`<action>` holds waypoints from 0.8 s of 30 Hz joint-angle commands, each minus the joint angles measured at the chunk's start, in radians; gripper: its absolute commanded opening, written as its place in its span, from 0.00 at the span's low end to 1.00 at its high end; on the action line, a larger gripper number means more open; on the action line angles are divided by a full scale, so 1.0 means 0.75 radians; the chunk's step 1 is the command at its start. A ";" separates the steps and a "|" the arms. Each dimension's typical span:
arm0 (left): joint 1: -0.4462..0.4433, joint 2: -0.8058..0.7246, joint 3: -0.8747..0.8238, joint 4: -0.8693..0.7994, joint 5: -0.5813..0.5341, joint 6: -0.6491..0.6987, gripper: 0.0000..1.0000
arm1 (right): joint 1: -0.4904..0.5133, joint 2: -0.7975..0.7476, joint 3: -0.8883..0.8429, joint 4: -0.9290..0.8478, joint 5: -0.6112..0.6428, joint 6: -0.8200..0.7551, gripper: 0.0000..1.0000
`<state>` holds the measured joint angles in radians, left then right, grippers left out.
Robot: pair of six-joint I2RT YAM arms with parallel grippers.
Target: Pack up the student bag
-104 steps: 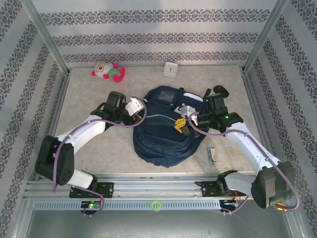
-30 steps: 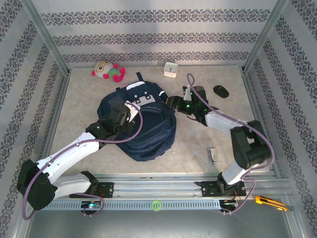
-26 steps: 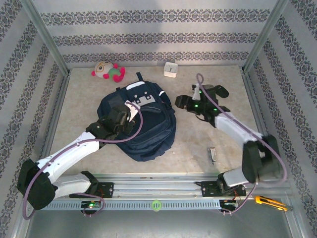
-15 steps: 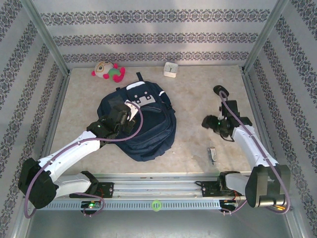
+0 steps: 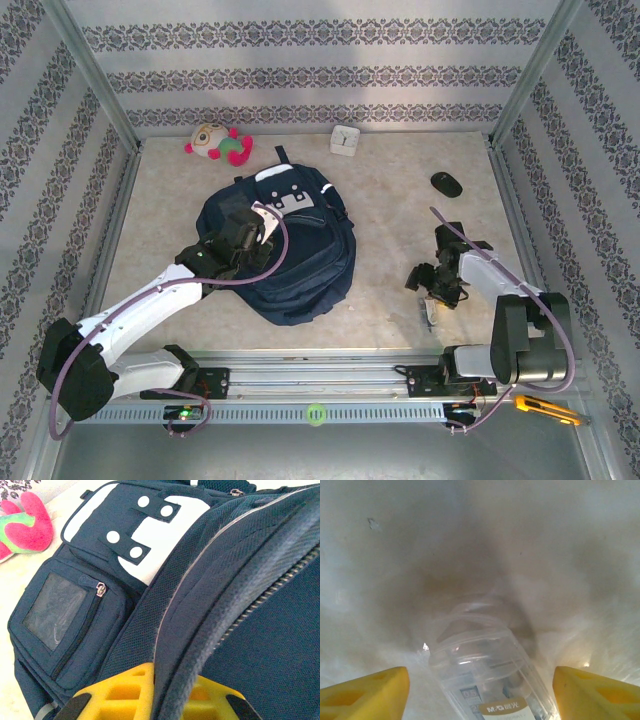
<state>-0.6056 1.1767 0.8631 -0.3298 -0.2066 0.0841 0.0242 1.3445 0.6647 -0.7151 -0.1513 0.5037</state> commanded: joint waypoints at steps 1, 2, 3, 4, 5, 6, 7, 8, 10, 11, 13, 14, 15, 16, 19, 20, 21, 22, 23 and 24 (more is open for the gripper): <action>0.028 -0.015 0.013 0.062 -0.011 -0.034 0.01 | 0.032 -0.006 -0.003 -0.059 -0.039 0.033 0.70; 0.027 -0.015 0.011 0.063 -0.009 -0.034 0.01 | 0.042 -0.003 0.001 -0.069 -0.037 0.036 0.69; 0.028 -0.017 0.010 0.065 -0.009 -0.034 0.01 | 0.055 0.001 0.008 -0.080 -0.025 0.040 0.68; 0.027 -0.018 0.009 0.067 -0.007 -0.034 0.01 | 0.071 0.009 0.016 -0.097 -0.005 0.044 0.68; 0.028 -0.016 0.011 0.068 -0.003 -0.034 0.01 | 0.086 0.020 0.025 -0.110 0.011 0.045 0.68; 0.028 -0.015 0.009 0.068 -0.002 -0.034 0.01 | 0.098 0.030 0.033 -0.124 0.017 0.045 0.67; 0.028 -0.015 0.011 0.069 0.003 -0.034 0.01 | 0.113 0.039 0.041 -0.138 0.027 0.045 0.66; 0.028 -0.018 0.010 0.069 0.003 -0.034 0.01 | 0.126 0.048 0.049 -0.150 0.032 0.043 0.66; 0.027 -0.021 0.010 0.068 0.005 -0.034 0.01 | 0.149 0.068 0.069 -0.176 0.031 0.040 0.68; 0.028 -0.019 0.011 0.064 0.003 -0.034 0.01 | 0.167 0.080 0.084 -0.196 0.045 0.035 0.71; 0.029 -0.024 0.007 0.067 0.001 -0.034 0.01 | 0.199 0.107 0.111 -0.234 0.082 0.030 0.73; 0.028 -0.026 0.006 0.067 0.000 -0.034 0.02 | 0.209 0.122 0.119 -0.245 0.094 0.025 0.72; 0.028 -0.026 0.004 0.069 -0.001 -0.034 0.02 | 0.213 0.132 0.120 -0.247 0.100 0.023 0.70; 0.029 -0.026 0.003 0.070 0.001 -0.035 0.02 | 0.212 0.144 0.120 -0.246 0.104 0.023 0.66; 0.028 -0.021 0.003 0.074 0.011 -0.039 0.01 | 0.215 0.164 0.120 -0.240 0.121 0.021 0.53; 0.029 -0.020 0.005 0.075 0.011 -0.039 0.02 | 0.215 0.166 0.120 -0.234 0.120 0.020 0.50; 0.029 -0.019 0.006 0.077 0.012 -0.040 0.01 | 0.214 0.165 0.120 -0.224 0.120 0.018 0.48; 0.030 -0.015 0.007 0.082 0.016 -0.041 0.02 | 0.215 0.166 0.123 -0.216 0.125 0.022 0.46; 0.029 -0.013 0.007 0.086 0.021 -0.042 0.01 | 0.215 0.166 0.130 -0.203 0.127 0.023 0.44; 0.029 -0.012 0.009 0.095 0.027 -0.044 0.02 | 0.211 0.168 0.138 -0.189 0.125 0.023 0.44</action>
<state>-0.5999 1.1763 0.8627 -0.3290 -0.1883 0.0769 0.1795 1.4494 0.7517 -0.8597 -0.1081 0.5198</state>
